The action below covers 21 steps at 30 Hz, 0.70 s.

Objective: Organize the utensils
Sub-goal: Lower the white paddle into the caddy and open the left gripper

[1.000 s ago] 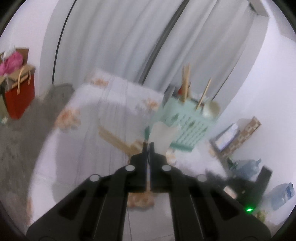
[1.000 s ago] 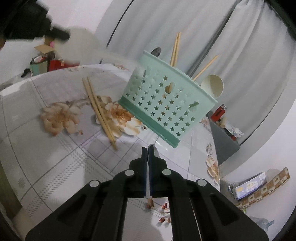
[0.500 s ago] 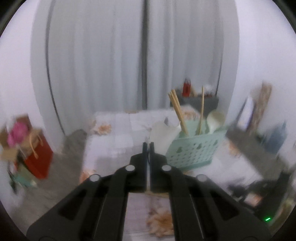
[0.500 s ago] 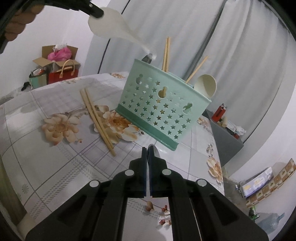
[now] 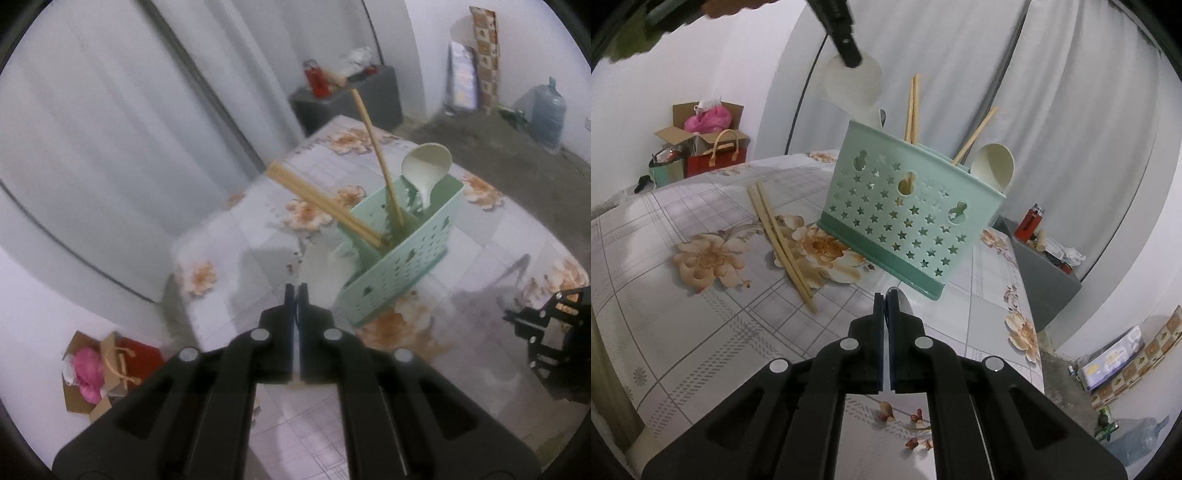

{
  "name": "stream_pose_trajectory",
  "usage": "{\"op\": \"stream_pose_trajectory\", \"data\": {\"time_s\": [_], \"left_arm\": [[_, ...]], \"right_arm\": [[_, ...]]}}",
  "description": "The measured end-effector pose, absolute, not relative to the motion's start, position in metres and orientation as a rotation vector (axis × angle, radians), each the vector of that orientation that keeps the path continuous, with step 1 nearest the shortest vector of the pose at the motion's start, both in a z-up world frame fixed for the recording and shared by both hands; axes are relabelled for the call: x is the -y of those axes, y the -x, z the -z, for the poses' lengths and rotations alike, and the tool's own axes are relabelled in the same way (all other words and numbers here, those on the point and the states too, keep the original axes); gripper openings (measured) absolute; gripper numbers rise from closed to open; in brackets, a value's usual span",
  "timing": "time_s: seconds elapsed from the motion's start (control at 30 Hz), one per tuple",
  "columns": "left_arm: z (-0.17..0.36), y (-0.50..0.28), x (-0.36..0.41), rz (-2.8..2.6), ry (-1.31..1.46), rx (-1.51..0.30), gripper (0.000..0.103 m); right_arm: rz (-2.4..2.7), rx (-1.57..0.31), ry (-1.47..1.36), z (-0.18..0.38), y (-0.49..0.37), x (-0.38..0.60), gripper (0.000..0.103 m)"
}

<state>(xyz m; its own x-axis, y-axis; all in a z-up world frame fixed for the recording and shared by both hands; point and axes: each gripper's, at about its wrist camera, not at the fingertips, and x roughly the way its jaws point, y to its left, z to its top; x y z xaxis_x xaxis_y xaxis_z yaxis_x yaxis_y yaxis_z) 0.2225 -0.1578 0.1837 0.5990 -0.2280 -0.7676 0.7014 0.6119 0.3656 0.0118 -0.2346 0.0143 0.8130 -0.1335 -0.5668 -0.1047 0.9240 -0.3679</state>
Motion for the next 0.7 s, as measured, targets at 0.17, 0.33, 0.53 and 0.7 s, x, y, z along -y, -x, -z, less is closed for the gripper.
{"op": "stream_pose_trajectory", "data": {"time_s": [0.17,0.33,0.53,0.7], "left_arm": [[-0.183,-0.242,0.165,0.627,-0.71,-0.806,0.0],[-0.184,-0.26,0.16,0.651,-0.529,-0.822,0.033],[-0.194,-0.259,0.131,0.631,-0.266,-0.69,0.058],[-0.186,-0.249,0.096,0.606,-0.069,-0.669,0.058]], "right_arm": [[0.015,-0.631,0.395,-0.014,-0.014,0.238,0.002],[0.017,-0.63,0.382,-0.014,-0.015,0.239,0.002],[0.024,-0.619,0.374,-0.022,-0.013,0.243,0.002],[0.037,-0.593,0.292,-0.045,-0.015,0.26,0.002]]}}
